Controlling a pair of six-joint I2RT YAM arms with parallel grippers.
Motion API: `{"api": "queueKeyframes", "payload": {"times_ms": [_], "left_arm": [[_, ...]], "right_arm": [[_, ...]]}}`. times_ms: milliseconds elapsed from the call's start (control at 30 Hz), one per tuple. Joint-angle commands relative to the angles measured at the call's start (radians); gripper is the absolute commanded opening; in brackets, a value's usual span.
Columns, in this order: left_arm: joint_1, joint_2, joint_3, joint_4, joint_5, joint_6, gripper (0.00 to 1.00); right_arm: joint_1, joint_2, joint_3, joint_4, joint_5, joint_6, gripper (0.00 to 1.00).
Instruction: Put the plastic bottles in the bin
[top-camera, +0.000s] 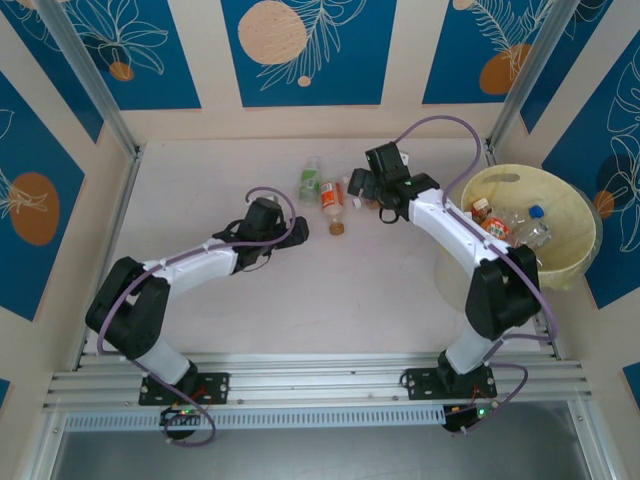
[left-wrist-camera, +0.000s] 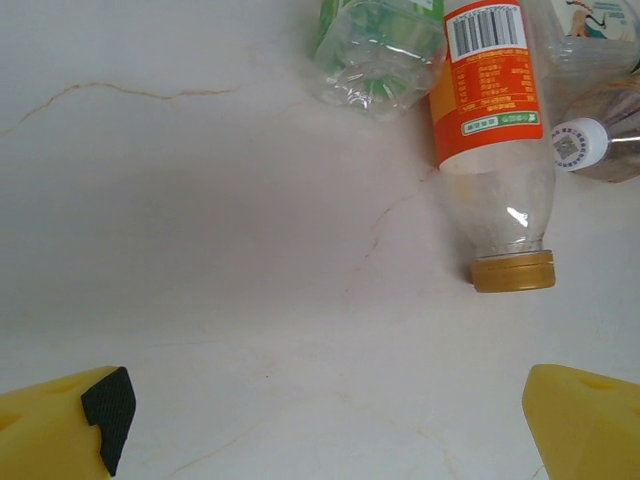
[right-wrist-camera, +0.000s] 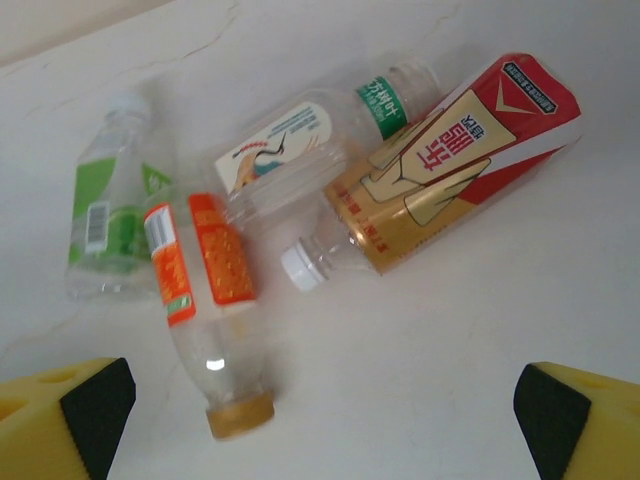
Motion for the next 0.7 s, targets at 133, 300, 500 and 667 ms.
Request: {"api": "queueKeyframes", "payload": {"times_ms": [133, 300, 500, 667], "left_arm": [[0.02, -0.034, -0.033, 0.017, -0.007, -0.018, 1.0], [0.027, -0.06, -0.059, 0.019, -0.023, -0.019, 1.0], [0.041, -0.08, -0.089, 0.035, -0.031, -0.026, 1.0], [0.048, -0.082, -0.102, 0.037, -0.032, -0.037, 1.0]], "right_arm": [[-0.061, 0.18, 0.104, -0.02, -0.006, 0.276, 1.0], [-0.103, 0.275, 0.157, -0.039, -0.005, 0.355, 1.0], [-0.139, 0.364, 0.218, -0.071, 0.039, 0.416, 1.0], [-0.169, 0.418, 0.261, -0.069, 0.013, 0.429, 1.0]]}}
